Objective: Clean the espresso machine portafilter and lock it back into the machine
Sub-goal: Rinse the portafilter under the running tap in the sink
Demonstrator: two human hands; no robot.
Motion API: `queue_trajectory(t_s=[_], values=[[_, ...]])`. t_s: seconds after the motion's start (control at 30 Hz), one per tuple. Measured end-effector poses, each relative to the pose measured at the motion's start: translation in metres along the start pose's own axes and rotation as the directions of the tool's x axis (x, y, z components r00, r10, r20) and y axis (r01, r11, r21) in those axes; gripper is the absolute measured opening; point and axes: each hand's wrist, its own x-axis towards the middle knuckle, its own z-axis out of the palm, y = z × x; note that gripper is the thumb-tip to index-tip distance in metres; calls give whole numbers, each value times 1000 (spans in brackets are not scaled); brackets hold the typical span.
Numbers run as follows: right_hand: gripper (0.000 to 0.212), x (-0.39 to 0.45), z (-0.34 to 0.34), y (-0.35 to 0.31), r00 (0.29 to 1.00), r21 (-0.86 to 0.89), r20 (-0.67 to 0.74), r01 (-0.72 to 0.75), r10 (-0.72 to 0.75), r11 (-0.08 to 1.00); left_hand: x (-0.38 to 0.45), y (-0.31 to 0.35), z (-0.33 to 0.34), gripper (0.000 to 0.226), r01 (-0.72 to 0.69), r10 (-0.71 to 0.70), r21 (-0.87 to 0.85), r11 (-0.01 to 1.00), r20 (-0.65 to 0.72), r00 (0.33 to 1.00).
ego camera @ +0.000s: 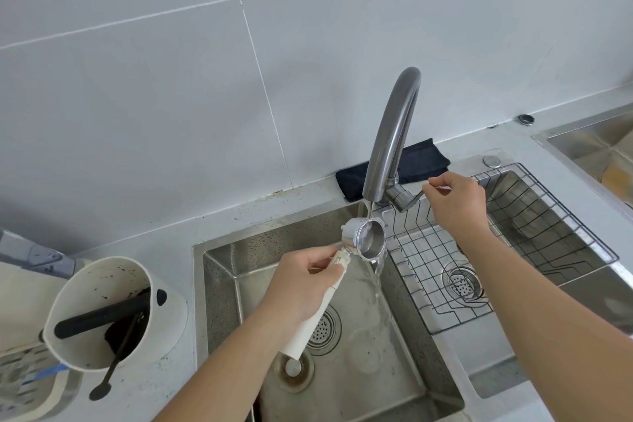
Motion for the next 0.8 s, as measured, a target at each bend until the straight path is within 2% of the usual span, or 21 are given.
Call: queue_trajectory(t_s=[0.33,0.43,0.6,0.8], values=[[15,1,1,1,1000,7,-4,5,-5,1000,-2,0,1,21,-44,45,-71,997,7,999],[14,1,1,2,1000,14,-6,8,-7,1000,-2,0,4,25,-7,8,-106,994,6,1000],[14,2,1,2,1000,18,-10,15,-14,1000,-1,2,10,33,82,-76,-260,962,36,996],[14,1,1,4,1000,31,-8,16,-16,999,2,5,17,17,138,-105,-413,900,102,989]])
